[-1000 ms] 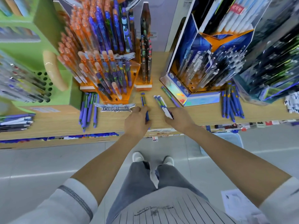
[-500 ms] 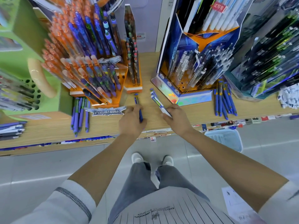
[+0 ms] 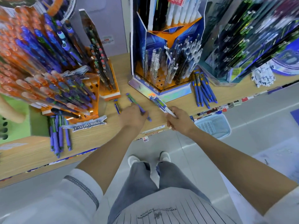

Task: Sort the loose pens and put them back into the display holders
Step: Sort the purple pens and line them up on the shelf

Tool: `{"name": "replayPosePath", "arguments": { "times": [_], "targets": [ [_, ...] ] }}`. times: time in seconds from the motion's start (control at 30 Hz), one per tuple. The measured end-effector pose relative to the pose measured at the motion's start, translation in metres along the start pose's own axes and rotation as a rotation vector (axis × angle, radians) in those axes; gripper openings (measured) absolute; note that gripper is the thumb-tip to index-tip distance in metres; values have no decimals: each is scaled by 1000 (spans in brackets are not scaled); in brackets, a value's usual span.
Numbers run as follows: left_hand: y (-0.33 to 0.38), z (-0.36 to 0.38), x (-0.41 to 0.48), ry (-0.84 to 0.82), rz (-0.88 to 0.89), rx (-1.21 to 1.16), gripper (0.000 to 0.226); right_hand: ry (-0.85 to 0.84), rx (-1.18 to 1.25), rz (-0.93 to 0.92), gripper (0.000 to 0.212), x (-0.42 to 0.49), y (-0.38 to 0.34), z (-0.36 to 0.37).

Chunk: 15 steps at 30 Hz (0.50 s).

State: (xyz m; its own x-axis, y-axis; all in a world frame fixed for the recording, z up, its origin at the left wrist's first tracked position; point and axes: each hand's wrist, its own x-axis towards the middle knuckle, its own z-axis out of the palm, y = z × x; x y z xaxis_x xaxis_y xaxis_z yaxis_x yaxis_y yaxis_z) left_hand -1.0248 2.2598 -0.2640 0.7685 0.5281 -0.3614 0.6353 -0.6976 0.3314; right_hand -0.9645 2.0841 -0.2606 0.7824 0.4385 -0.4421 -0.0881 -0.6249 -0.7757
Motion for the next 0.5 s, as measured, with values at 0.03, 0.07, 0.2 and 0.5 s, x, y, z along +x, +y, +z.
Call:
{"name": "replayPosePath", "arguments": {
  "times": [0.03,0.07,0.2,0.5],
  "targets": [
    [0,1,2,-1,-1,6,42,-7,13,13,12,0,2,-1],
    [1,0,4,2,-2,13,40,-13,25,20,14,0,3,-2],
    [-6,-5,-4,111,1,-25,37,-32,40,-13,13,0,-2,3],
    [-46,-2,-36,127,-67,164,56,-214,21,-10,16,8,-13,26]
  ]
}}
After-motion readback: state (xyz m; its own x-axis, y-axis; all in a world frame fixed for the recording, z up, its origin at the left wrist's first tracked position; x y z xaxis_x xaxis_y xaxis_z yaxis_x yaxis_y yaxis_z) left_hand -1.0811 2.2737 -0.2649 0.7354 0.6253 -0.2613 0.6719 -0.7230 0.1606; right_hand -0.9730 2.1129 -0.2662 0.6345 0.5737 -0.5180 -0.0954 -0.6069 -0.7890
